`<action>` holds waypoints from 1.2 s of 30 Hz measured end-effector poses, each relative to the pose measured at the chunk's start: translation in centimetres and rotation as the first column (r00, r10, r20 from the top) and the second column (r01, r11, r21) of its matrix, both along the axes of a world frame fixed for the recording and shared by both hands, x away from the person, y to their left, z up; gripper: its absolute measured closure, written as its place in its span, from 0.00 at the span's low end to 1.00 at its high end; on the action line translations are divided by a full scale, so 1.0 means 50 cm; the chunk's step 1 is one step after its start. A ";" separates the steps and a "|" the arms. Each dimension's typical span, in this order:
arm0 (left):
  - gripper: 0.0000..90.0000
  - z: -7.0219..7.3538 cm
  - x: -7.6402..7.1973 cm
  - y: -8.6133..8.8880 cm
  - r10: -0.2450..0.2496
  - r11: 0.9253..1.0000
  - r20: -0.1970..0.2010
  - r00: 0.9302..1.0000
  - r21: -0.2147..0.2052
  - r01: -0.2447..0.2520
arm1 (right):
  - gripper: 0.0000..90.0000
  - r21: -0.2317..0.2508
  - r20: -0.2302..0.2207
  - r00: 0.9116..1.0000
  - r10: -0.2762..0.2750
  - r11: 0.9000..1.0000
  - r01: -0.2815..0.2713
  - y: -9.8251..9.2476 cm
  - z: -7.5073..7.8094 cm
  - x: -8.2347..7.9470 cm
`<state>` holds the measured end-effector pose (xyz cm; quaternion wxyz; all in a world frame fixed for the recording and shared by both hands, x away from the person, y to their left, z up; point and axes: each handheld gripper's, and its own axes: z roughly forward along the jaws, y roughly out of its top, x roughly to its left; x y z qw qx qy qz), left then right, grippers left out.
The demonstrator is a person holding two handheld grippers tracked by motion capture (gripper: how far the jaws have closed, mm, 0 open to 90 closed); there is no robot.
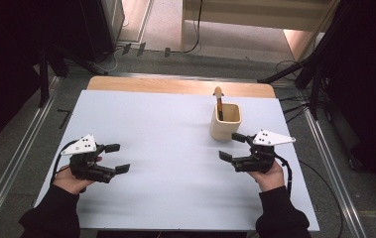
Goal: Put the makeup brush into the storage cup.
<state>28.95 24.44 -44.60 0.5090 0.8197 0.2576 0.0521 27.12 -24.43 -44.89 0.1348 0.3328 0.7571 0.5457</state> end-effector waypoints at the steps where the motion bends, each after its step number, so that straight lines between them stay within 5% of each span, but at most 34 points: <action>1: 0.18 0.000 0.000 0.000 0.000 1.000 0.000 1.000 0.001 0.000 | 0.18 0.000 0.000 1.000 0.000 1.000 0.000 0.000 0.000 0.000; 13: 0.18 0.001 -0.002 0.001 0.003 1.000 0.008 1.000 0.002 -0.003 | 0.17 0.011 -0.002 1.000 0.016 1.000 -0.016 0.000 -0.027 -0.034; 36: 0.18 0.001 0.000 0.004 0.017 1.000 0.018 1.000 -0.002 -0.017 | 0.17 0.012 0.013 1.000 0.008 1.000 -0.008 0.004 -0.032 -0.029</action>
